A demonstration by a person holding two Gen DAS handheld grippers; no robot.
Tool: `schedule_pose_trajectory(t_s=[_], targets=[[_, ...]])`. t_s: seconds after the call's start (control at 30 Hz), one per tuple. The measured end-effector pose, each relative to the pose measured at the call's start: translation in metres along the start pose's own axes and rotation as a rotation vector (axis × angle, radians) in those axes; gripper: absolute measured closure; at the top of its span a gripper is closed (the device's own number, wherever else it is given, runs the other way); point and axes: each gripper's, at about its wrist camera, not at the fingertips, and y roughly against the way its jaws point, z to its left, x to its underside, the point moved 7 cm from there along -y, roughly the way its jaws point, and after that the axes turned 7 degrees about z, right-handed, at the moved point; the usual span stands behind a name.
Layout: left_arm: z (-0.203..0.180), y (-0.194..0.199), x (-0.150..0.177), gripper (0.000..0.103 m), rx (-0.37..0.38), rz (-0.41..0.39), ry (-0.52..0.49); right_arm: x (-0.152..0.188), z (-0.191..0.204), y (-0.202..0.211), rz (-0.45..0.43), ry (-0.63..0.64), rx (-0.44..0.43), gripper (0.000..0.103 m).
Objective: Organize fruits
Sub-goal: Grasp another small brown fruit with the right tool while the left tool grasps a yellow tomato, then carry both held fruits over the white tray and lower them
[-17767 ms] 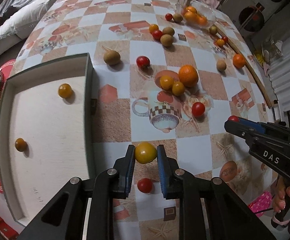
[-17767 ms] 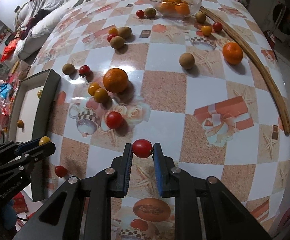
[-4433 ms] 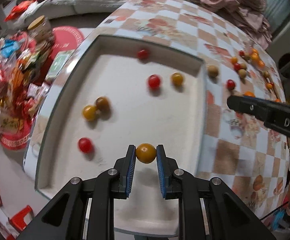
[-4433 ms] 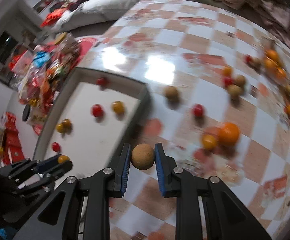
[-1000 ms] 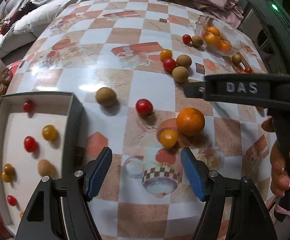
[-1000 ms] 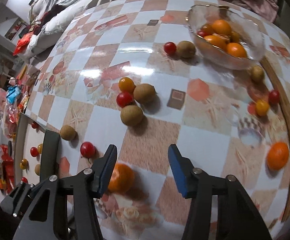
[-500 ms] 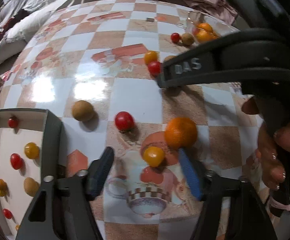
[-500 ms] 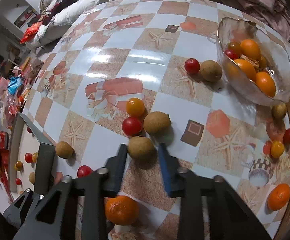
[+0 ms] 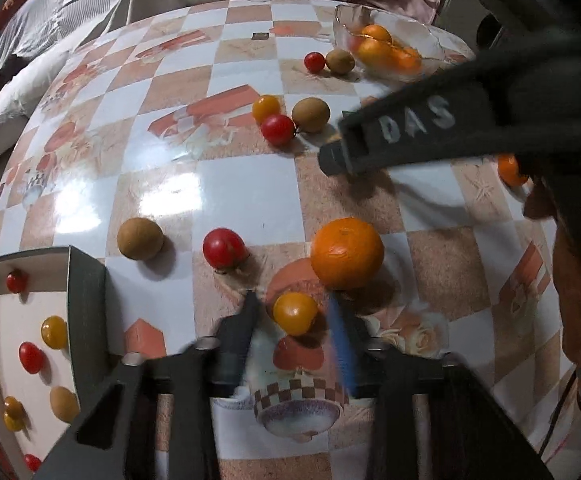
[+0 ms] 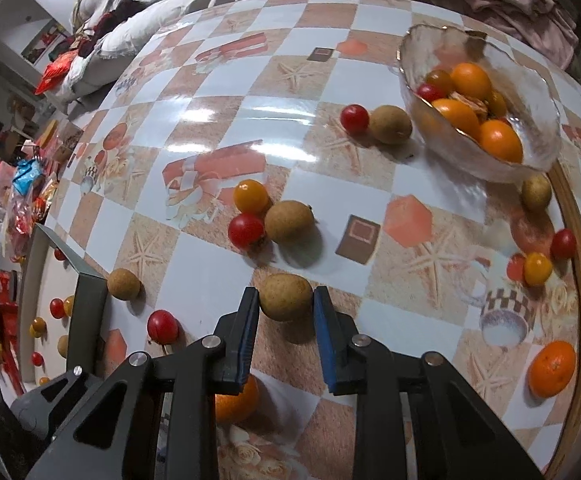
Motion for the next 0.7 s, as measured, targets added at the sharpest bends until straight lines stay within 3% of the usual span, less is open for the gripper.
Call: schedule_pose_trajectory(t_s=[0.3, 0.7], targets=[[0.013, 0.015, 0.007, 0.081, 0.074, 0.0, 0.084, 0.017, -0.008, 0.02, -0.02, -0.027, 0.004, 0.073], [0.044, 0.049, 0.027, 0.081, 0.067, -0.018, 0.138, 0.05, 0.011, 0.044, -0.028, -0.025, -0.002, 0.073]])
